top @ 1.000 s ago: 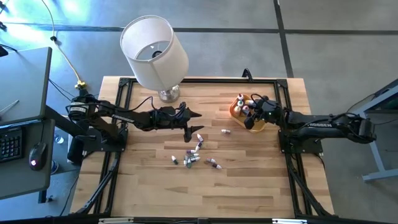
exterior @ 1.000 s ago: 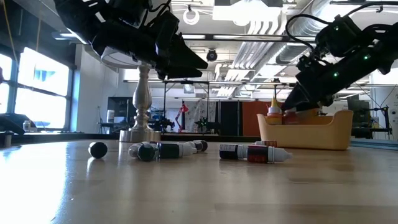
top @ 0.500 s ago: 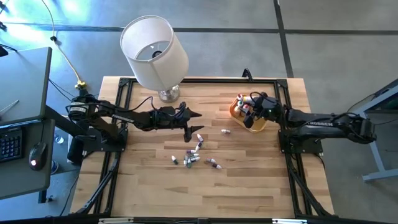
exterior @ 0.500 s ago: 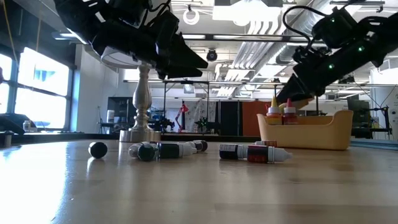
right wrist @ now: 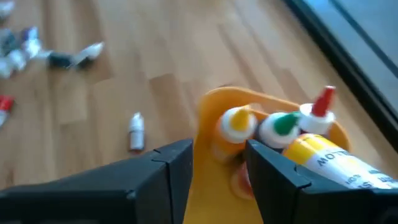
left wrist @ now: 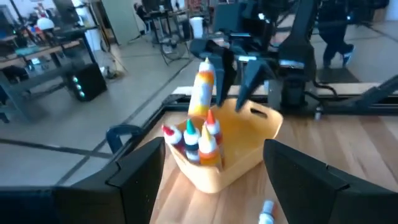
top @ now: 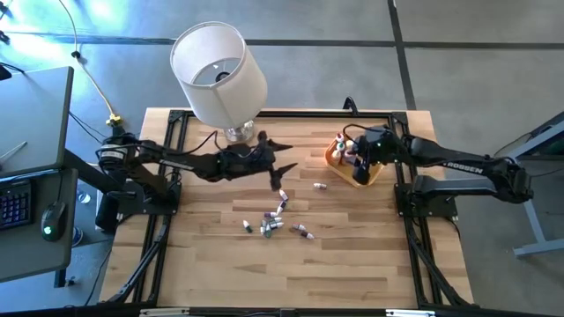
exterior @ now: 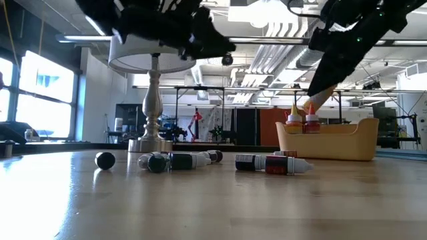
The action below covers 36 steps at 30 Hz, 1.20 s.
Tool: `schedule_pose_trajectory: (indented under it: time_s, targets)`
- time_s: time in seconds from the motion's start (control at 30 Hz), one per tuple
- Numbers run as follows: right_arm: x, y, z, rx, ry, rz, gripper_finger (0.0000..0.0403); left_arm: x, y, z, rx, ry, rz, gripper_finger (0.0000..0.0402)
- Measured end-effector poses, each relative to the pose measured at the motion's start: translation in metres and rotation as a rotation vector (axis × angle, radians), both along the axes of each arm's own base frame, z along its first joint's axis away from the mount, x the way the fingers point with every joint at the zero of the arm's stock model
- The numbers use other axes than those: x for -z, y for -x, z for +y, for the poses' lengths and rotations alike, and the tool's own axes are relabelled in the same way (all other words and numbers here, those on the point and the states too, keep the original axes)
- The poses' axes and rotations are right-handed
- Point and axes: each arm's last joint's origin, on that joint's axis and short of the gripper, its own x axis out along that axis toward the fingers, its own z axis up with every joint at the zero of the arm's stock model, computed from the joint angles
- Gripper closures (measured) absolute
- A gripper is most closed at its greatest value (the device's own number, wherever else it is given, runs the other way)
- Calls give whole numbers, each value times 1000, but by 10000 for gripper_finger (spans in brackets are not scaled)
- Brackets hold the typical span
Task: Pick & Place food coloring
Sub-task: Adjust the large yellow food coloring bottle in the yellow bin
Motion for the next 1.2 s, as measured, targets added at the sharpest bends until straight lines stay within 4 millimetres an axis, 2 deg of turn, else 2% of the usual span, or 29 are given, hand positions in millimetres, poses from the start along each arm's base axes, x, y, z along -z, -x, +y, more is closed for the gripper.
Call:
schedule_pose_trajectory:
  time_s: [0.17,0.27,0.4,0.53,0.7,0.9,1.2]
  targets:
    - [13,3,2,-24,-30,79,261,-13,-19,14,-33,0,102,133]
    - [20,2,4,-69,-69,83,264,-6,-26,26,-50,48,158,133]
    - [18,1,8,-164,41,118,265,10,-33,36,-18,97,178,133]
    - [14,1,9,-171,174,197,265,22,-39,39,-31,120,186,133]
    - [16,1,16,-268,136,202,265,37,-44,40,-40,157,215,133]
    - [16,-2,26,-324,141,207,265,41,-45,40,-46,189,212,133]
    - [15,0,22,-147,250,266,265,40,-46,38,3,217,198,133]
